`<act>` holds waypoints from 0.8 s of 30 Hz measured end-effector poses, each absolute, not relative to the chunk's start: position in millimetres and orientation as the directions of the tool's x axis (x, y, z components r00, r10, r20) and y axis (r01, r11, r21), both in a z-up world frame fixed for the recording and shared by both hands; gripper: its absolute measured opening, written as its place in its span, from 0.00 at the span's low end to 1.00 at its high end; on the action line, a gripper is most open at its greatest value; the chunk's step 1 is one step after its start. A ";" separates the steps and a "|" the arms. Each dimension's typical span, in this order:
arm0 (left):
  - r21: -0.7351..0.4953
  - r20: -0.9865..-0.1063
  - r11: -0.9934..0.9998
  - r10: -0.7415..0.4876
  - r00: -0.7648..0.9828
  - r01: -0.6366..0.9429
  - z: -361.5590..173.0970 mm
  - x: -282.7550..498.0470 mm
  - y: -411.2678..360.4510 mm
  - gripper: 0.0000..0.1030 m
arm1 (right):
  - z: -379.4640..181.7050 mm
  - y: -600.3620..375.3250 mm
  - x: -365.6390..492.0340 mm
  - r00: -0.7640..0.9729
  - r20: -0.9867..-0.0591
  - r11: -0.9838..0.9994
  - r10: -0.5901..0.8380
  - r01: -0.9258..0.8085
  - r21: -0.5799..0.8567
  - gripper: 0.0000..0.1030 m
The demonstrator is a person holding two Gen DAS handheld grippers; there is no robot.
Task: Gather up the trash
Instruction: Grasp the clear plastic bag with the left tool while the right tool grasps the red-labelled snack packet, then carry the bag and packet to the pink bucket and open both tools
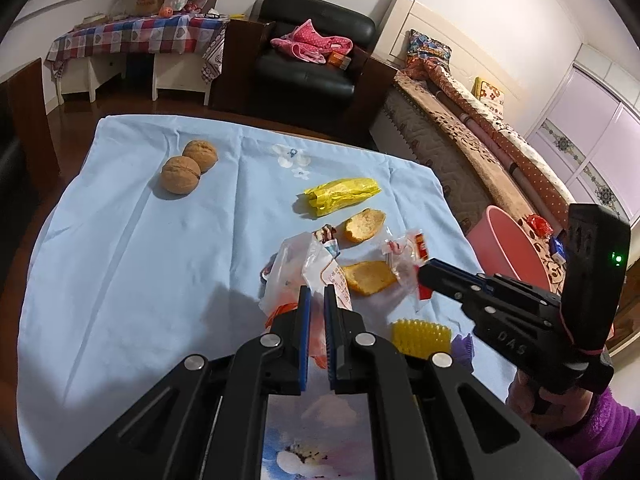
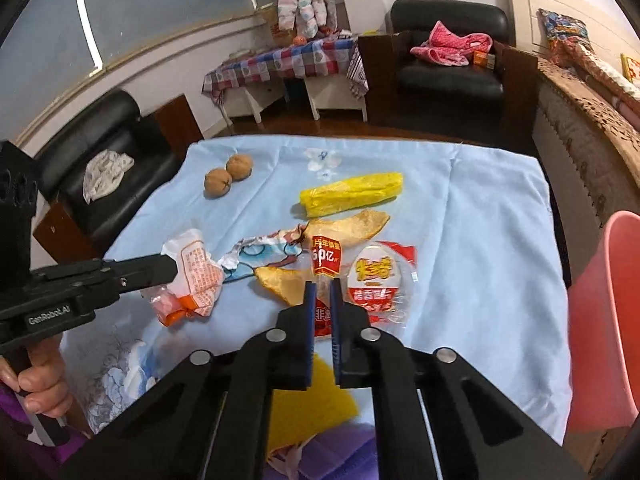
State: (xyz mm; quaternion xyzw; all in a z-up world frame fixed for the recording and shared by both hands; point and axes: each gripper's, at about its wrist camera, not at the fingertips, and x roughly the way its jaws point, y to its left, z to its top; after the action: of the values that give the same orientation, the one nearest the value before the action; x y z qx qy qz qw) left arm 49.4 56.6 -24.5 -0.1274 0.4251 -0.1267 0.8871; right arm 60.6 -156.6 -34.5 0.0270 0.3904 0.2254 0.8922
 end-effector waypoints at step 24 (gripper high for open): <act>-0.292 -0.644 0.899 -0.437 0.628 0.326 30.6 66.7 -33.6 0.06 | 14.8 -293.2 28.7 0.793 -0.494 0.899 0.357 -0.148 0.413 0.05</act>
State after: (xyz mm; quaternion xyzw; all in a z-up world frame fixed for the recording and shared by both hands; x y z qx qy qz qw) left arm 66.7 -33.6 30.6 -0.0741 0.3753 -0.2120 0.8993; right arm 28.7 -293.2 14.8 0.1795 0.2921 0.1358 0.9295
